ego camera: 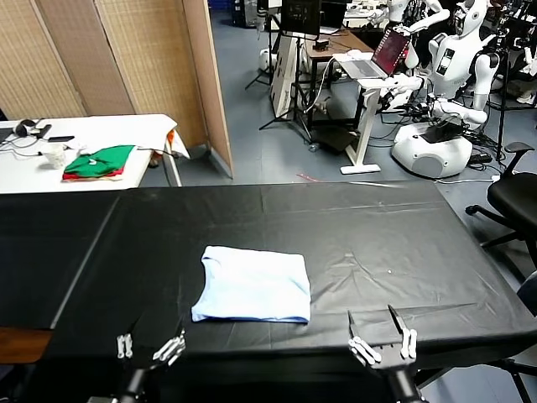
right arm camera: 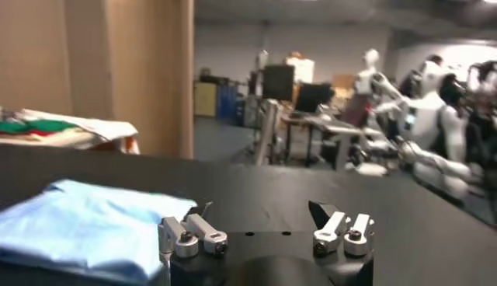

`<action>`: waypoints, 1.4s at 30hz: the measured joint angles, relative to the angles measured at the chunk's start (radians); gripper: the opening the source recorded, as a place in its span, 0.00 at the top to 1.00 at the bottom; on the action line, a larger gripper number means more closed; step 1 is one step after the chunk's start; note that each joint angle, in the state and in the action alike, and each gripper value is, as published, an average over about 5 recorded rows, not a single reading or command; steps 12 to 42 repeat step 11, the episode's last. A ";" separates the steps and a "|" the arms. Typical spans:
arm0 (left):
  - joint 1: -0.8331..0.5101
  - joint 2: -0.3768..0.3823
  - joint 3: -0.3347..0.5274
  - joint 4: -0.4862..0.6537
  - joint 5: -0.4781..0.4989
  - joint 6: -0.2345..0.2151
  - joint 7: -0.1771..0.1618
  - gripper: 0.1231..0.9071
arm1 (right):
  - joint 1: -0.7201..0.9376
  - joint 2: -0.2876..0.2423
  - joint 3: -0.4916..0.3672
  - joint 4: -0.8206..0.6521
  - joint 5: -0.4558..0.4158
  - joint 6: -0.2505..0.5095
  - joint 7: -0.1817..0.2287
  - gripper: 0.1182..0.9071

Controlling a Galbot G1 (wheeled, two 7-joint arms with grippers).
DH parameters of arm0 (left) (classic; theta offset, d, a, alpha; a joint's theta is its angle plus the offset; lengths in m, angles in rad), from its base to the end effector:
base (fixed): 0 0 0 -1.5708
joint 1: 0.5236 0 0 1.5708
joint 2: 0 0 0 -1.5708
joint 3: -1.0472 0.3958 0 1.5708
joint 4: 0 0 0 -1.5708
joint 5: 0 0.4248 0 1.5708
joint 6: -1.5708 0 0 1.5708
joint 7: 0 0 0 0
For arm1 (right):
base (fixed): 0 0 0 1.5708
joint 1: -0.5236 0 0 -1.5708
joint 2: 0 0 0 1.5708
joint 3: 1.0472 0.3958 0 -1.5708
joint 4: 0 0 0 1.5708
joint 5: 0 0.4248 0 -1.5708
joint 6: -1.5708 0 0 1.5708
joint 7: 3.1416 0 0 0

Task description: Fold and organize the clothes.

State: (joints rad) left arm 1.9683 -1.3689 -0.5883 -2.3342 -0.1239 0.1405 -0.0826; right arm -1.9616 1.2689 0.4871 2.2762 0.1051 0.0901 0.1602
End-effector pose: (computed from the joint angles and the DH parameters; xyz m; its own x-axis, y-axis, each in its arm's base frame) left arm 0.1088 0.0399 -0.3020 -0.9570 0.0004 0.2900 0.0232 0.9969 0.0752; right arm 0.1034 -0.0245 -0.3283 -0.9888 -0.0699 0.1317 -0.0800 0.9941 -0.0727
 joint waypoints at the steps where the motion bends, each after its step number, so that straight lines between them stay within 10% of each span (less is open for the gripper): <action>1: 0.005 -0.002 -0.001 -0.001 0.002 0.000 0.000 0.00 | -0.009 0.002 -0.001 0.000 0.003 0.000 0.012 0.00; 42: 0.031 -0.010 -0.002 0.003 0.009 -0.010 0.000 0.00 | -0.044 0.007 -0.003 0.003 0.026 -0.012 0.041 0.00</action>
